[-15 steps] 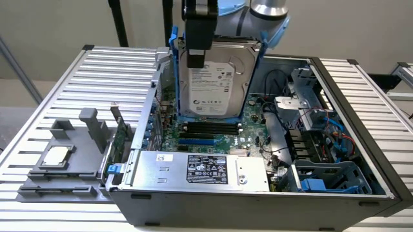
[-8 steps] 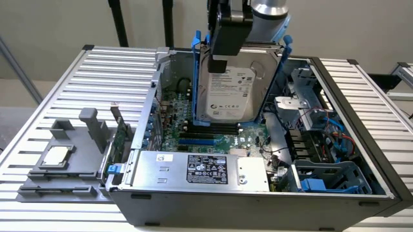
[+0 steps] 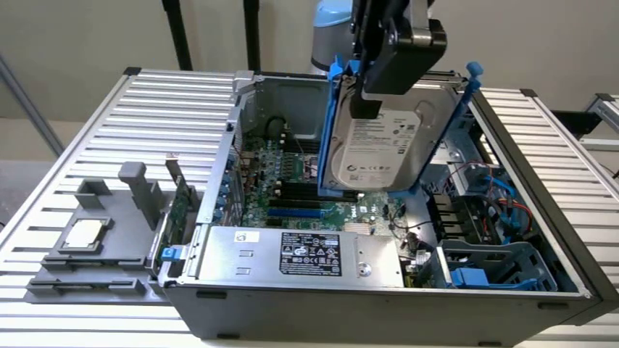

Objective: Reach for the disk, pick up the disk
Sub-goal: 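Pick up the disk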

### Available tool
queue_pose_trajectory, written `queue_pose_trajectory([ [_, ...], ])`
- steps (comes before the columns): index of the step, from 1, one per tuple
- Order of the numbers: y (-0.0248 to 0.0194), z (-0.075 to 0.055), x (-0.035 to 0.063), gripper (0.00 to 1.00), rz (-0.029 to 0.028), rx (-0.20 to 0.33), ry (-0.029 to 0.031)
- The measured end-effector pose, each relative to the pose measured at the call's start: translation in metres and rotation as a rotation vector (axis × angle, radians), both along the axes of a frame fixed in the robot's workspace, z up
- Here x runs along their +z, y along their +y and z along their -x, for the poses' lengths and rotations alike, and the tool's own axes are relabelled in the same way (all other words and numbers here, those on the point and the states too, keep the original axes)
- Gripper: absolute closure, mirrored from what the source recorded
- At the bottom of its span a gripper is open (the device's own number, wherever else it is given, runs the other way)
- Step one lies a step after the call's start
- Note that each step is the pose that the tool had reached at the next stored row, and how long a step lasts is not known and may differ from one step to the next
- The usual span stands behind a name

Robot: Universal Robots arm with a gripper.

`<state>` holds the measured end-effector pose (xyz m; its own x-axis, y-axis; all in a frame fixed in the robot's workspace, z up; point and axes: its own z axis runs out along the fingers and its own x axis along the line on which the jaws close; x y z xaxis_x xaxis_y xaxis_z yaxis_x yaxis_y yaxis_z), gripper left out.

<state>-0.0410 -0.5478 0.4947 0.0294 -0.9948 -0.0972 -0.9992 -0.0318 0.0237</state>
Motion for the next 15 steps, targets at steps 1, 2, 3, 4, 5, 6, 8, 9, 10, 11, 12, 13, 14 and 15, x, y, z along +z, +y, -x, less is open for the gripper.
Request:
queue_pose_trajectory([
  [1, -0.0015, -0.004, 0.0000, 0.67, -0.0001, 0.000, 0.0006],
  [2, -0.0030, -0.008, 0.0001, 0.67, -0.0001, 0.000, 0.0012],
  [3, -0.0044, -0.012, 0.0000, 0.67, -0.0003, 0.000, 0.0017],
  [4, -0.0060, -0.016, 0.0001, 0.67, -0.0003, 0.000, 0.0023],
  [5, -0.0074, -0.020, 0.0001, 0.67, -0.0004, 0.000, 0.0029],
  [6, -0.0090, -0.025, 0.0001, 0.67, -0.0005, 0.000, 0.0036],
  [8, -0.0119, -0.033, 0.0001, 0.67, -0.0006, 0.000, 0.0048],
  [9, -0.0134, -0.037, 0.0002, 0.67, -0.0007, 0.000, 0.0054],
  [10, -0.0150, -0.041, 0.0002, 0.67, -0.0007, 0.000, 0.0061],
  [11, -0.0164, -0.045, 0.0002, 0.67, -0.0007, 0.000, 0.0068],
  [12, -0.0181, -0.049, 0.0002, 0.67, -0.0009, 0.000, 0.0074],
  [13, -0.0196, -0.052, 0.0002, 0.67, -0.0008, 0.000, 0.0081],
  [14, -0.0214, -0.056, 0.0002, 0.67, -0.0008, 0.000, 0.0089],
  [15, -0.0230, -0.060, 0.0001, 0.67, -0.0010, 0.000, 0.0097],
])
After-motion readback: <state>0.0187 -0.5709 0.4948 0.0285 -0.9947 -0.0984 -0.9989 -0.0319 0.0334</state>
